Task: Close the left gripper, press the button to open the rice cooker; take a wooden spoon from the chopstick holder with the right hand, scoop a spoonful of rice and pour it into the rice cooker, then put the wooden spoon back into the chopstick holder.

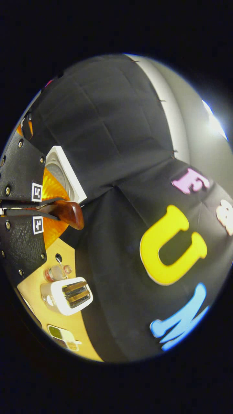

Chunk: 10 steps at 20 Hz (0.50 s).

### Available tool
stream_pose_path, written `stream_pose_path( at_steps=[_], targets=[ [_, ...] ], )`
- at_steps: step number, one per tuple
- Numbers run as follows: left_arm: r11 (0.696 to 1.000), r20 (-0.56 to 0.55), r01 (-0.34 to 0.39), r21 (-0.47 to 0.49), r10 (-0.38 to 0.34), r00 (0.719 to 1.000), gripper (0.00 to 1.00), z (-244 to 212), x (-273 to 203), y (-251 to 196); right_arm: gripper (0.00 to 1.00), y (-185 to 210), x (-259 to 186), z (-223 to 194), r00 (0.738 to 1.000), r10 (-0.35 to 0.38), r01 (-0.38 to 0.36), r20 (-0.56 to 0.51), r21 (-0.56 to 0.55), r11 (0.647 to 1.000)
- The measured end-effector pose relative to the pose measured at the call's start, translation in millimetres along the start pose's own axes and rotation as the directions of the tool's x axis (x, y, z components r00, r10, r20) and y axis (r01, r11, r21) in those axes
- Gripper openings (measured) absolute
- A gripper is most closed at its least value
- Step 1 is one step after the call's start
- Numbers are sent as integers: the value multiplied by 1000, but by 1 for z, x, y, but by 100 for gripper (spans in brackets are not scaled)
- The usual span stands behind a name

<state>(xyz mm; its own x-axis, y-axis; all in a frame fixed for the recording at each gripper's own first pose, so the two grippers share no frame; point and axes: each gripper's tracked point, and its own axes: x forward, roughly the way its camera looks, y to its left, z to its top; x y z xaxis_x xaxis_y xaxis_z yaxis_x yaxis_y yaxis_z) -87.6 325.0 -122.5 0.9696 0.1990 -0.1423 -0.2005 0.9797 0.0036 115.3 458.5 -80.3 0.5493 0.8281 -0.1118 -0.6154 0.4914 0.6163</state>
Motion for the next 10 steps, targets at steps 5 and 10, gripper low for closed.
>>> stream_pose_path(
  at_steps=[5, 10],
  targets=[
    [999, 34, 36, -24, -35, 999, 95, 14, 1, -48, 2, -40, -60, 23, 992, -95, 82, 81, 155, 985],
    [996, 48, 91, -17, -90, 995, 96, 21, 4, -93, 2, -84, -146, 48, 973, -184, 150, 142, 226, 963]
  ],
)
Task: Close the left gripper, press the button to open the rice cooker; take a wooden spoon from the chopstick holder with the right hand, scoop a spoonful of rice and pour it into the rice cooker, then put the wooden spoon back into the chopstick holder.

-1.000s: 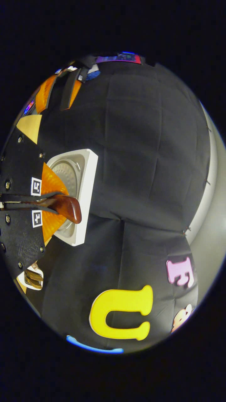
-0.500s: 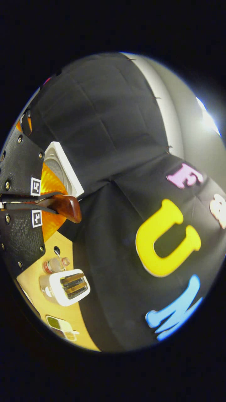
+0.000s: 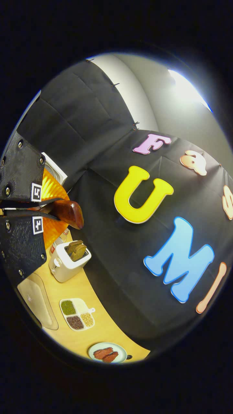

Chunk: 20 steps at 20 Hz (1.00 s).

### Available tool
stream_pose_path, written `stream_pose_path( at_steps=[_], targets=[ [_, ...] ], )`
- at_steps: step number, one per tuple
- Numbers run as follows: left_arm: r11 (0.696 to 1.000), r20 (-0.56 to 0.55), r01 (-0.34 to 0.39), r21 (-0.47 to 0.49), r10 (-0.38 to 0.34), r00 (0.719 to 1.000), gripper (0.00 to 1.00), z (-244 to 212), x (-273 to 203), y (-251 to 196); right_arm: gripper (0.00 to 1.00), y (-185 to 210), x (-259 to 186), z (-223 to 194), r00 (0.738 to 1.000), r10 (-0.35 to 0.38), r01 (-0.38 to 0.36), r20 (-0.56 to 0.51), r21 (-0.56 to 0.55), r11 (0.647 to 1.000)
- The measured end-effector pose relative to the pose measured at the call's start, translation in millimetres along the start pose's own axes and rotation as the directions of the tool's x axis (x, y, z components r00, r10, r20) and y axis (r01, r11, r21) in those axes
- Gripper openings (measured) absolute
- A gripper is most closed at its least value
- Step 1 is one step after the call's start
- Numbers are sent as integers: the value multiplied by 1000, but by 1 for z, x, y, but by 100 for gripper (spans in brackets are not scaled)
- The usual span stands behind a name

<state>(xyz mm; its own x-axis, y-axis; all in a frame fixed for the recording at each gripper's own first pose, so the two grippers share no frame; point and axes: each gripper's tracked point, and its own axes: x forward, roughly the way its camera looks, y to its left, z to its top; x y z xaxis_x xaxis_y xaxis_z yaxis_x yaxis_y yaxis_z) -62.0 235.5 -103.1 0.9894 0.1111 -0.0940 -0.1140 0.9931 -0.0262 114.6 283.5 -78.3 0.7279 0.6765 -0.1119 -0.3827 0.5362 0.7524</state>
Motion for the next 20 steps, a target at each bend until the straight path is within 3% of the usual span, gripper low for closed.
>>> stream_pose_path(
  at_steps=[10, 15, 20],
  targets=[
    [999, 56, -3, 47, 0, 998, 96, 30, 0, -54, 2, -93, -118, 69, 970, -151, 113, 191, 193, 975],
    [1000, 29, -11, 19, 10, 1000, 96, 22, 5, -66, 2, -135, -162, 93, 948, -222, 184, 227, 177, 967],
    [1000, 12, 0, 11, 0, 1000, 96, 22, 12, -80, 2, -184, -196, 91, 923, -315, 278, 220, 182, 943]
  ],
)
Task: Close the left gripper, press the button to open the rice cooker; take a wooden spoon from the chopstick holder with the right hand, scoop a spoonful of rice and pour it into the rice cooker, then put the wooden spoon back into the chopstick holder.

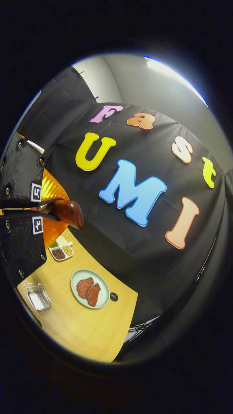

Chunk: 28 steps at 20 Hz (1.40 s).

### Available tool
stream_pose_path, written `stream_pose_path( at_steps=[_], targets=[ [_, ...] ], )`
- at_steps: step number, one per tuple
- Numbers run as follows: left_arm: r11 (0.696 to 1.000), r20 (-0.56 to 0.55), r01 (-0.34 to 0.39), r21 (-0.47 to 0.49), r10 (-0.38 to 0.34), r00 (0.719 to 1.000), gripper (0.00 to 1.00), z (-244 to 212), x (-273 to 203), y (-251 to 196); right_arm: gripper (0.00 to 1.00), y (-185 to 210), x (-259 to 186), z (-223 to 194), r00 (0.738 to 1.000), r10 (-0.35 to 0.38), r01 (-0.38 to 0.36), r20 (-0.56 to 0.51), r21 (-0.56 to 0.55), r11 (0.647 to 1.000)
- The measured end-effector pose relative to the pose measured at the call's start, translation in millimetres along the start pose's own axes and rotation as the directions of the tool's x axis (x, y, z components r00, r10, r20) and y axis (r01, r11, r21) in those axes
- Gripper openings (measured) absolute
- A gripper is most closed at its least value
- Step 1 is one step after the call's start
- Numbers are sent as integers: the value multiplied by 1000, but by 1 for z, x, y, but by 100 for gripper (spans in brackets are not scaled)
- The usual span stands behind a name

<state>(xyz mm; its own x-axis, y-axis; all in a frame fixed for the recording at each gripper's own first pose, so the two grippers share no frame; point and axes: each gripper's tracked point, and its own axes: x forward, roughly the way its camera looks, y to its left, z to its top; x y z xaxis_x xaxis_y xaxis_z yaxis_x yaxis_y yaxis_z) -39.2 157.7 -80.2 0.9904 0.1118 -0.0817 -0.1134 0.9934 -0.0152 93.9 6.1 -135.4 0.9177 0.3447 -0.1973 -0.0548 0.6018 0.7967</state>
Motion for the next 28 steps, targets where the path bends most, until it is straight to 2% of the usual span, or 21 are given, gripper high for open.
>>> stream_pose_path(
  at_steps=[5, 9, 12, 18, 21, 28],
  targets=[
    [1000, -7, 15, -17, -15, 1000, 95, 5, 11, -9, 2, -52, -11, 2, 994, -107, 107, 0, -46, 993],
    [1000, -12, 21, 13, -21, 1000, 95, 10, 14, -16, 2, -80, -17, -1, 985, -175, 173, -2, -143, 975],
    [999, -28, 28, 17, -28, 999, 96, 6, 17, -19, 3, -94, -16, -11, 977, -214, 205, -3, -263, 943],
    [1000, -54, 1, 2, -1, 999, 95, -3, 11, -9, 2, -118, -10, -34, 954, -298, 260, -38, -393, 882],
    [1000, -77, 5, 5, -4, 997, 96, -11, 8, -9, 3, -131, -4, -47, 935, -348, 269, -64, -510, 817],
    [1000, -92, -22, -5, 21, 996, 95, -14, 10, -6, 2, -148, 13, -85, 913, -395, 271, -104, -570, 776]
  ],
)
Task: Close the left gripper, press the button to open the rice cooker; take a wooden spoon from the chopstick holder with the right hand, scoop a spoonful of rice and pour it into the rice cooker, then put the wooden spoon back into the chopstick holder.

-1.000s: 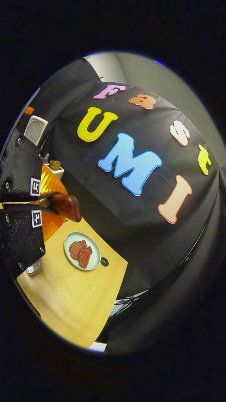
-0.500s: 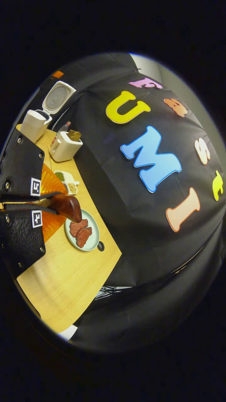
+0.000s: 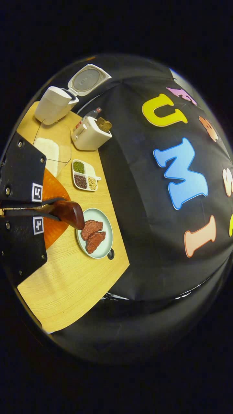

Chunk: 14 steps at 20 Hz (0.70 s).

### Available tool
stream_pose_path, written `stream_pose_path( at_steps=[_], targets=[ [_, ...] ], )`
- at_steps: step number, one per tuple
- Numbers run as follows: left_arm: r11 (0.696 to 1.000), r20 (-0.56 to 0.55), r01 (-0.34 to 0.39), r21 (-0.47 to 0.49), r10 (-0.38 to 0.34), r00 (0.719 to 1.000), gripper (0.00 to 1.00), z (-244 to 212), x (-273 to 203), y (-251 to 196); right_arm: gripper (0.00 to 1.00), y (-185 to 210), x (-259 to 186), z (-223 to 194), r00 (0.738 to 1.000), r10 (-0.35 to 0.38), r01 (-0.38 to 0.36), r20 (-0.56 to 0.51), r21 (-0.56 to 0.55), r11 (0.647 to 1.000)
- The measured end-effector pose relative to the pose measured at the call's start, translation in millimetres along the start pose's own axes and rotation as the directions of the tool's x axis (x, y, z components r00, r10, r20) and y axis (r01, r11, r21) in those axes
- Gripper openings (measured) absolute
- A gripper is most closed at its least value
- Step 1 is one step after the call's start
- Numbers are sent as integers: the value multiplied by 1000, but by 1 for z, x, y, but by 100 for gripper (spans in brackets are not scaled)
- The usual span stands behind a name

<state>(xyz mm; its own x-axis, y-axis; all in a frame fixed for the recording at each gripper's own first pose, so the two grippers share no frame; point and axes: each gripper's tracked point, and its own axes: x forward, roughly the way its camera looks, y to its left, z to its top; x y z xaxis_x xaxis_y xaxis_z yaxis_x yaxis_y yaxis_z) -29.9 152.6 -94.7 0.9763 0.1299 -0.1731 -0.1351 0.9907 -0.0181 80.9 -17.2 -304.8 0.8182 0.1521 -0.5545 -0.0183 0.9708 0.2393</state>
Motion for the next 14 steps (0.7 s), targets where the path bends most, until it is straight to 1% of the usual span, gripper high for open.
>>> stream_pose_path(
  at_steps=[1, 4, 5, 6, 8, 10, 11, 13, 14],
  targets=[
    [1000, 3, -6, 5, 6, 1000, 96, 1, -1, 1, 2, 0, 11, -1, 1000, -3, 3, -4, -8, 1000],
    [1000, 4, -7, -5, 7, 1000, 95, 1, 3, 0, 3, 0, 18, -11, 1000, -4, 4, -6, -34, 999],
    [1000, 5, -3, -9, 3, 1000, 95, 2, 4, -2, 2, -3, 18, -16, 1000, -15, 14, -16, -51, 999],
    [1000, 3, 0, -10, 0, 1000, 95, 1, 6, -4, 3, -2, 17, -13, 1000, -21, 21, 1, -71, 997],
    [1000, 6, 2, -16, -2, 1000, 95, 1, 10, -5, 16, -7, 8, -8, 999, -38, 41, 23, -182, 982],
    [1000, 10, 7, -29, -7, 1000, 96, 7, 15, -12, 72, -11, -15, 20, 989, -89, 118, 119, -265, 957],
    [1000, 15, 10, -30, -10, 1000, 96, 8, 15, -13, 100, -9, -28, 35, 979, -94, 141, 183, -269, 953],
    [1000, 25, 17, -23, -17, 1000, 95, 10, 17, -17, 100, 16, -60, 71, 959, -48, 123, 280, -259, 958],
    [999, 33, 26, -22, -25, 999, 96, 13, 18, -19, 99, 29, -76, 89, 943, -23, 116, 332, -263, 958]
  ],
)
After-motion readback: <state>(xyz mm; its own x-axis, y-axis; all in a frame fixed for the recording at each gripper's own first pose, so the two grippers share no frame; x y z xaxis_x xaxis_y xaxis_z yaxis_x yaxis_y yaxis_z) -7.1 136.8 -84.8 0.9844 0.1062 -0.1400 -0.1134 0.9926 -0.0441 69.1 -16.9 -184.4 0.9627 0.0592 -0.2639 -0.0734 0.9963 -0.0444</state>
